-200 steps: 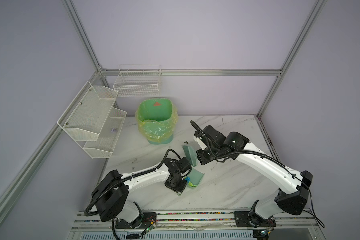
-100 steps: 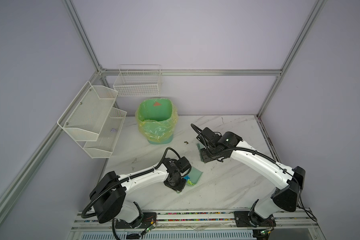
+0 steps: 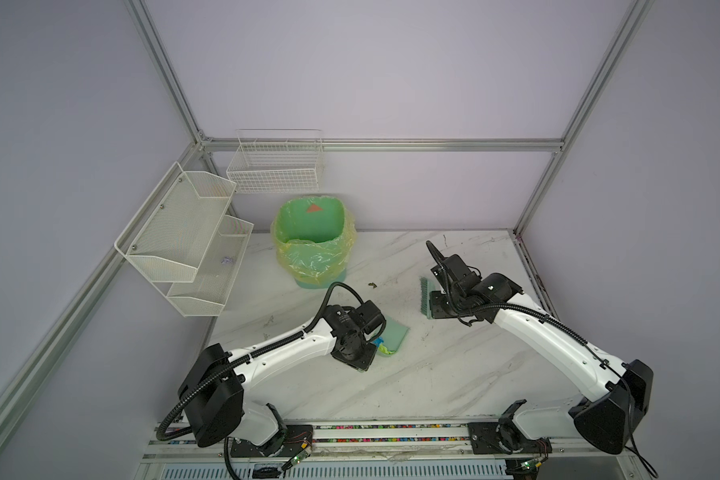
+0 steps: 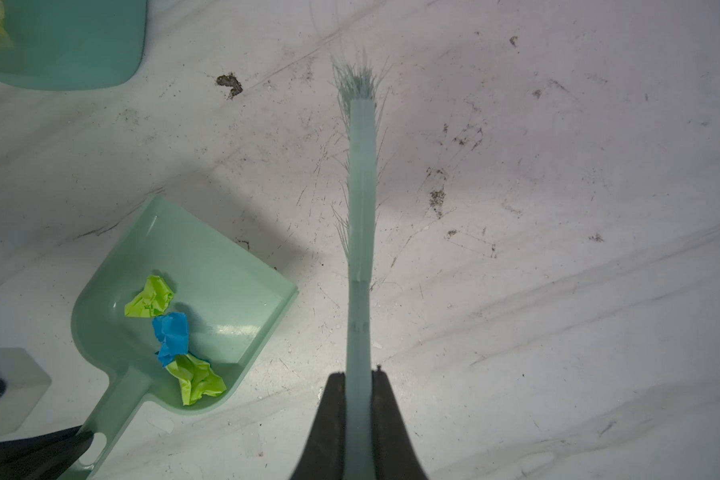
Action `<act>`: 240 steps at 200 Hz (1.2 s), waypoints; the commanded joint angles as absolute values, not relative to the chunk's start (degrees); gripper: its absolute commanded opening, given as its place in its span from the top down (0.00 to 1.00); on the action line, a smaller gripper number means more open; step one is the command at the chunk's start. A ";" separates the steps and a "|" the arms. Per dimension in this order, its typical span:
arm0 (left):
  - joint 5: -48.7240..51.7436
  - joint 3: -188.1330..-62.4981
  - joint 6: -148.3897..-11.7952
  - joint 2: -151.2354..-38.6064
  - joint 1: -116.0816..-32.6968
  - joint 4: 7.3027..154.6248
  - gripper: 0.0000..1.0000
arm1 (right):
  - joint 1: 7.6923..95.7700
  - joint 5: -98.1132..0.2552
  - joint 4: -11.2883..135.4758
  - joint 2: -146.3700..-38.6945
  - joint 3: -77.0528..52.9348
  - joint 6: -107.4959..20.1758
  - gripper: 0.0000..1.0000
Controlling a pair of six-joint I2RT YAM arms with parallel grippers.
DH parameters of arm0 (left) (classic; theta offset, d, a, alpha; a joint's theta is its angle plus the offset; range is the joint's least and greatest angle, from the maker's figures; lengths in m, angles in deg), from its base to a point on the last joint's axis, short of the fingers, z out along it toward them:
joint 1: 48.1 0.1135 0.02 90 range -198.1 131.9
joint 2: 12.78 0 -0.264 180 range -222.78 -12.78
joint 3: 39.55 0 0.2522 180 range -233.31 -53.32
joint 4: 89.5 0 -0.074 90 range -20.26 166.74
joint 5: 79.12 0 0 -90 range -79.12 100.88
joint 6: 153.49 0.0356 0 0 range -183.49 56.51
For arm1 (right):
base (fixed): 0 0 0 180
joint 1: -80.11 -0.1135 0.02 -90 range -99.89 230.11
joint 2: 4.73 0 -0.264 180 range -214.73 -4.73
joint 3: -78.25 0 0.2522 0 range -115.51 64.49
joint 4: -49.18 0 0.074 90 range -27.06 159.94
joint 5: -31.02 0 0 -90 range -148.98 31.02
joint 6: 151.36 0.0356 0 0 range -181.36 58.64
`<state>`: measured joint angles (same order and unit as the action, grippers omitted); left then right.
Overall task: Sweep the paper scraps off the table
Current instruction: 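Lift the scrap-filled dustpan toward the green bin while the right gripper draws back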
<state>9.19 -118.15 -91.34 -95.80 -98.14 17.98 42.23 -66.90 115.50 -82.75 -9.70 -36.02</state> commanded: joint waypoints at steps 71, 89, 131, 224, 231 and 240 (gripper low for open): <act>16.90 -150.77 -84.67 -100.24 -92.03 2.82 1.00 | 43.27 -66.36 106.03 -77.16 -2.82 -32.17 1.00; 17.47 -155.48 -83.29 -101.63 -90.19 1.58 1.00 | 43.36 -65.77 104.81 -75.56 -1.03 -31.44 1.00; 19.89 -169.17 -78.40 -104.41 -84.31 -1.30 1.00 | 43.42 -65.46 103.97 -74.18 1.88 -30.55 1.00; 23.06 -184.55 -71.82 -108.99 -69.68 -5.99 1.00 | 43.54 -62.92 102.32 -73.64 2.97 -30.77 1.00; 22.73 -184.54 -71.37 -108.68 -68.35 -5.72 1.00 | 43.55 -63.10 102.32 -73.69 2.92 -30.90 1.00; 22.10 -184.57 -71.13 -108.35 -66.67 -5.26 1.00 | 43.51 -63.35 102.32 -73.88 2.91 -31.04 1.00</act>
<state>21.56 -179.64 -73.92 -109.77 -70.58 -5.86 43.21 -63.04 103.78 -74.77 3.04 -31.58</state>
